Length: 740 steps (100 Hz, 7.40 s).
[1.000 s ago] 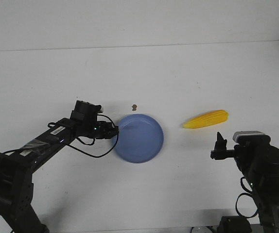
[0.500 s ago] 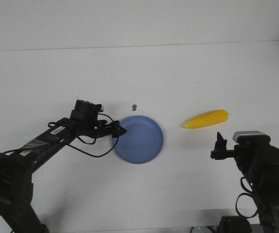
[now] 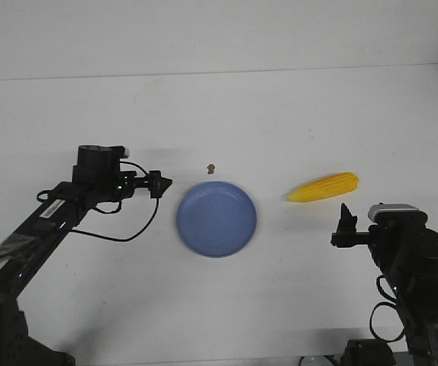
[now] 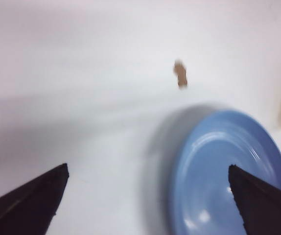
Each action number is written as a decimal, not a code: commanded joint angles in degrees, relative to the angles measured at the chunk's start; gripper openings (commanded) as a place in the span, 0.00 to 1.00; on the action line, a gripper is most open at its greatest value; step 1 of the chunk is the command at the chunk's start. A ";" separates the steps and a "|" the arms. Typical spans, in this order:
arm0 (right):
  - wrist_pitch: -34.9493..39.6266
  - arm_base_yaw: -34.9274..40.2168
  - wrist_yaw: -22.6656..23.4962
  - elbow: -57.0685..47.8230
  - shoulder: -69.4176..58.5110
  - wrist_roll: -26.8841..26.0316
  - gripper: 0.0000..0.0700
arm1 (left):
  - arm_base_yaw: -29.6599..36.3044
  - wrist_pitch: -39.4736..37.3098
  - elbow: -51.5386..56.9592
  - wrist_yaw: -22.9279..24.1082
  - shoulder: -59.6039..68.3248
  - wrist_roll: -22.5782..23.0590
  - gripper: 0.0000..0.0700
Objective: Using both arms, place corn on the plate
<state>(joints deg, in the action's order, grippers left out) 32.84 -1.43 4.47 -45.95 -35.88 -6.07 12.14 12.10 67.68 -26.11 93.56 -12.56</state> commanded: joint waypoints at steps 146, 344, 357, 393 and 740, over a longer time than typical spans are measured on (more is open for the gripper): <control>-15.02 0.68 -0.83 -5.90 -43.01 -35.08 1.00 | -0.87 7.37 0.61 21.75 -13.46 15.69 1.00; -21.68 14.71 16.50 -5.92 -39.52 -25.05 0.28 | -0.83 8.83 0.61 21.59 -13.46 15.28 1.00; -22.53 21.18 12.22 -5.95 -41.27 -25.03 0.31 | -0.83 8.76 0.61 21.59 -13.46 15.28 1.00; -28.48 31.17 5.35 -8.22 -49.22 -26.53 0.31 | -0.83 8.46 0.61 21.57 -13.46 14.99 1.00; -13.53 1.81 -4.68 16.41 23.47 3.13 0.00 | -2.86 -7.45 -38.38 29.33 -68.19 5.99 0.02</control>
<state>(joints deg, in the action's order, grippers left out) 19.90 0.38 -0.08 -29.02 -12.29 -3.18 9.23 5.21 28.73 3.09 25.17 -6.59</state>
